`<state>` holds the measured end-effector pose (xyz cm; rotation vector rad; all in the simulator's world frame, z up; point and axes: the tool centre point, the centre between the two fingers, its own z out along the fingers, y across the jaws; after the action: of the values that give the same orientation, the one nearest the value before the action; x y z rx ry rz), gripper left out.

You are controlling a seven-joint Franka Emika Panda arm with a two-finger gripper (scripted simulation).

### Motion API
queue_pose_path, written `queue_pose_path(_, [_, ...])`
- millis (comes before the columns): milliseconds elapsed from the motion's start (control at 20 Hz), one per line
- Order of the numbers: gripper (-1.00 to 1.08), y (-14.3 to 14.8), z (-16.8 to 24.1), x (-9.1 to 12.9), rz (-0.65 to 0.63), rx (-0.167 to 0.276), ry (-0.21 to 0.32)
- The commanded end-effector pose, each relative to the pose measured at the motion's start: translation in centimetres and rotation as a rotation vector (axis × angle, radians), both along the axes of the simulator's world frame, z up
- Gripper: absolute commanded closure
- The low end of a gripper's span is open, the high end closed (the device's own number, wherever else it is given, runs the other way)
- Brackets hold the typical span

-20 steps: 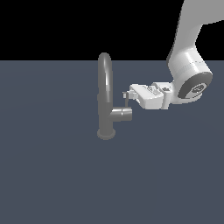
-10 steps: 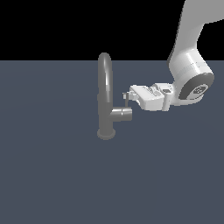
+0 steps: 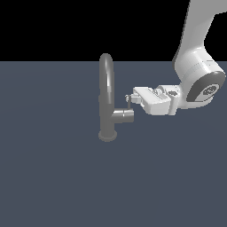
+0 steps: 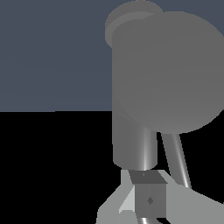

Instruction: Turn on the faucet by rotating a designated handle.

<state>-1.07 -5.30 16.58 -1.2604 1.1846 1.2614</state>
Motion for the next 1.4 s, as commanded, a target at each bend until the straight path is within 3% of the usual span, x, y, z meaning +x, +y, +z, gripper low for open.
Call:
queue_pose_path(0, [1.08,-0.1,0.4,-1.1,0.005,0.005,0.002])
queue_pose_path(150, [1.08,-0.2,0.6,-2.0,0.005,0.005,0.002])
queue_pose_path(250, [1.08,0.0,0.5,-1.4,0.003,0.002,-0.003])
queue_pose_path(900, [1.08,-0.5,-2.3,-6.5,0.005,0.005,0.002])
queue_pose_path(1000, [1.08,-0.2,-1.3,-5.3,0.006,0.001,-0.023])
queue_pose_path(1350, [1.08,-0.5,-5.6,-6.9,0.006,0.003,-0.007])
